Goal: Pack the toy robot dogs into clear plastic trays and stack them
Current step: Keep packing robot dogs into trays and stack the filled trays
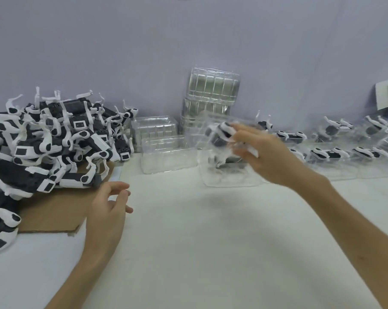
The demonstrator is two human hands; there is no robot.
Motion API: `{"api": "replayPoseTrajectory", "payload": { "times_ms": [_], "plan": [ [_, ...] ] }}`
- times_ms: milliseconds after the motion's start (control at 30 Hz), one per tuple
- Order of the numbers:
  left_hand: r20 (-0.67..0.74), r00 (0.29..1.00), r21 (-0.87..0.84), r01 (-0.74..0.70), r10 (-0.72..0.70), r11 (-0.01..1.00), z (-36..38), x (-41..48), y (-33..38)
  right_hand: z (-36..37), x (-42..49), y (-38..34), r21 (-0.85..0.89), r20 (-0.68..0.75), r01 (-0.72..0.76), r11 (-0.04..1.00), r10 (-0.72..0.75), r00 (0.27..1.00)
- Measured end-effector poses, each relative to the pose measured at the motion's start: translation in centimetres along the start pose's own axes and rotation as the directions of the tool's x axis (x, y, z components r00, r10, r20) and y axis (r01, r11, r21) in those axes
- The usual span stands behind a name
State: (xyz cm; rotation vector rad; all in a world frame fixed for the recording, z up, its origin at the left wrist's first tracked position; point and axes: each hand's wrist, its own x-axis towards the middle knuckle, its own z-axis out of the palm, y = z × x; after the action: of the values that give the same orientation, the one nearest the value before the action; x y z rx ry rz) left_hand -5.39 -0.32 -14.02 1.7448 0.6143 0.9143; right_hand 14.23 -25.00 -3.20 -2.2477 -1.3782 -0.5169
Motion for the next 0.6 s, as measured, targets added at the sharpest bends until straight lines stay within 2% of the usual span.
{"api": "replayPoseTrajectory", "payload": {
  "times_ms": [167,267,400,600],
  "plan": [
    [0.002,1.0,0.019,-0.004,0.004,1.0,0.0,-0.3,0.4,-2.2,1.0,7.1,-0.268,-0.107,-0.168,0.949,0.145,0.984],
    [0.039,0.999,0.029,0.033,-0.034,0.999,0.2,-0.6,0.2,-2.8,2.0,11.7,-0.368,-0.102,-0.28,0.886,0.261,0.96],
    [0.141,0.983,0.024,0.119,-0.121,0.993,1.4,-1.3,-0.3,-3.7,3.0,17.8,-0.312,-0.247,-0.58,0.752,0.526,0.814],
    [0.172,0.977,0.076,0.112,-0.124,0.991,2.7,-0.9,-1.7,-3.7,4.0,24.8,-0.277,-0.378,-0.705,0.653,0.6,0.705]
  ]
}}
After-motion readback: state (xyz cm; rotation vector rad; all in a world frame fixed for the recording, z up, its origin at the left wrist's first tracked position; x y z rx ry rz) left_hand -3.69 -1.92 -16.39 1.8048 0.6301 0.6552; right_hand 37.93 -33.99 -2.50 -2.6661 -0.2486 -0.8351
